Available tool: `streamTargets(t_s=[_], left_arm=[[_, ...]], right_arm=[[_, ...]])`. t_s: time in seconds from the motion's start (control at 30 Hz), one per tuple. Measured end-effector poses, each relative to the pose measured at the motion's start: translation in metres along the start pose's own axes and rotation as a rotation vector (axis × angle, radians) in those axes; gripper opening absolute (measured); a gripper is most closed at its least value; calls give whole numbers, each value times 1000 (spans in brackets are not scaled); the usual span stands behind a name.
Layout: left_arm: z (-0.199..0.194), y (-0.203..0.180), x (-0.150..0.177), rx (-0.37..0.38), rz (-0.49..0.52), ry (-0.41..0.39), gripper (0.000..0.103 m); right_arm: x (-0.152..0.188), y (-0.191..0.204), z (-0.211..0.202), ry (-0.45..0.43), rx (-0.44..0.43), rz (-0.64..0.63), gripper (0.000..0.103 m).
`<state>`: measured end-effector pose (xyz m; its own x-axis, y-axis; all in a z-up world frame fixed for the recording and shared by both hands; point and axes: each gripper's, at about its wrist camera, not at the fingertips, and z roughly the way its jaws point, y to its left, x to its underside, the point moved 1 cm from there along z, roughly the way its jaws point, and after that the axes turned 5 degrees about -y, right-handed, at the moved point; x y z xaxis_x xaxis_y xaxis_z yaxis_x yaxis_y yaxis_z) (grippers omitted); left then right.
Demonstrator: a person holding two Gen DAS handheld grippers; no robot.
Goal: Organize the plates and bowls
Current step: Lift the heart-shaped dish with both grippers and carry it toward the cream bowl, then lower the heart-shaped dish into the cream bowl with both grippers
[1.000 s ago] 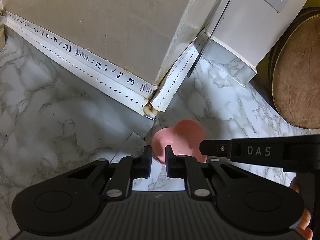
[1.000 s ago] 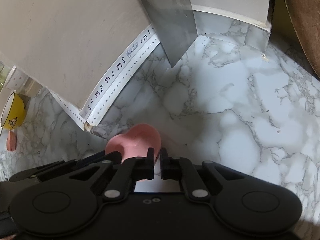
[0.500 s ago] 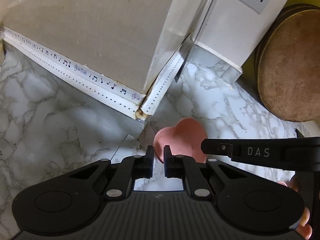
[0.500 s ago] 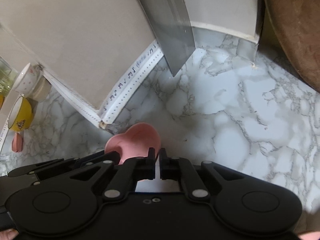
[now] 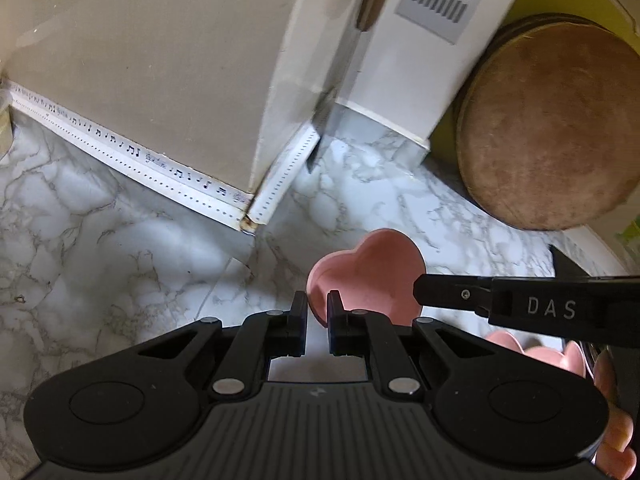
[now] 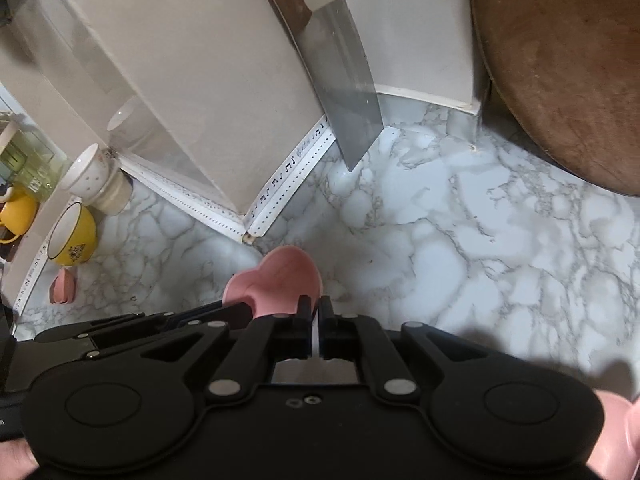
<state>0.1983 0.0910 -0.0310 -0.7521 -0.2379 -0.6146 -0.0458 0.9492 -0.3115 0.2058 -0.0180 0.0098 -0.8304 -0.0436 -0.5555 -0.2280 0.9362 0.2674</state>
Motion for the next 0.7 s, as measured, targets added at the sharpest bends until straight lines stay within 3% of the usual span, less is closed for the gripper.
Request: streamTargets(t_s=[0.33,0.7], left_arm=[[-38,-14,19,49,47,-2,9],[-55,-24,45,72,96,31,9]], right_arm=[[29,2,-41,-26,-3,17,4],[68,0,-56,-5,18,53,4]])
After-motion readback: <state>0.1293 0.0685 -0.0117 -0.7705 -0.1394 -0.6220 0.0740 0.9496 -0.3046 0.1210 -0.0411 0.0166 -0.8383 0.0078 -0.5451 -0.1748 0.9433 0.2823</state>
